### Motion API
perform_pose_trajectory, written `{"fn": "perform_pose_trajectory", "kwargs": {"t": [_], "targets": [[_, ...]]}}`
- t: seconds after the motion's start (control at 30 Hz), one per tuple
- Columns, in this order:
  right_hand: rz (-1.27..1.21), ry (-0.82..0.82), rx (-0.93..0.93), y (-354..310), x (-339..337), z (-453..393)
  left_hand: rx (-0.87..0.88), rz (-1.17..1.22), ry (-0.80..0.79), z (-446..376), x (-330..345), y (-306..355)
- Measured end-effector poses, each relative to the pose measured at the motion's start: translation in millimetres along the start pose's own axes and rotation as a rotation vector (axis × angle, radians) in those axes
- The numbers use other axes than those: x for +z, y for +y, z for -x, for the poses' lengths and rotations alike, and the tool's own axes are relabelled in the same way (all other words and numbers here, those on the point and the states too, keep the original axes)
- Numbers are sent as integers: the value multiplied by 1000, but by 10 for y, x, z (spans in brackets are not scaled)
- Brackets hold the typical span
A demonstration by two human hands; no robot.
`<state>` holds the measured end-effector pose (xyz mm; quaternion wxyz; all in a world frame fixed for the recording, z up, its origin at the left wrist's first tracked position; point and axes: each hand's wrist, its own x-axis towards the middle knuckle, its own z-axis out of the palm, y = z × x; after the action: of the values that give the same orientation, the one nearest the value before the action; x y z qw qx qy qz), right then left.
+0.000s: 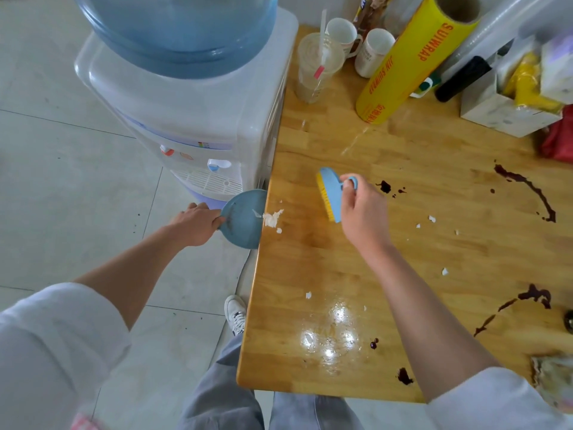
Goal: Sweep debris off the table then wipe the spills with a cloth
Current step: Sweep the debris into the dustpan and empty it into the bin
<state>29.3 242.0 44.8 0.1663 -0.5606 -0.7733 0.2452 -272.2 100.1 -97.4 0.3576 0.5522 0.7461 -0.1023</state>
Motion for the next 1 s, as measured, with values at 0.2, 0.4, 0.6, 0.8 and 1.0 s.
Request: {"fn": "perform_pose_trajectory", "kwargs": {"t": [0.2, 0.4, 0.6, 0.8, 1.0], "targets": [[17, -110, -68, -229, 283, 289, 0, -17, -19, 97, 90, -44], [-113, -203, -170, -743, 609, 535, -18, 22, -17, 167, 123, -50], [-59, -95, -32, -441, 354, 360, -49, 17, -10, 244, 174, -120], [-75, -325, -206, -680, 642, 652, -63, 6, 13, 372, 241, -218], [-191, -155, -140, -592, 403, 667, -55, 52, 52, 565, 207, -560]]}}
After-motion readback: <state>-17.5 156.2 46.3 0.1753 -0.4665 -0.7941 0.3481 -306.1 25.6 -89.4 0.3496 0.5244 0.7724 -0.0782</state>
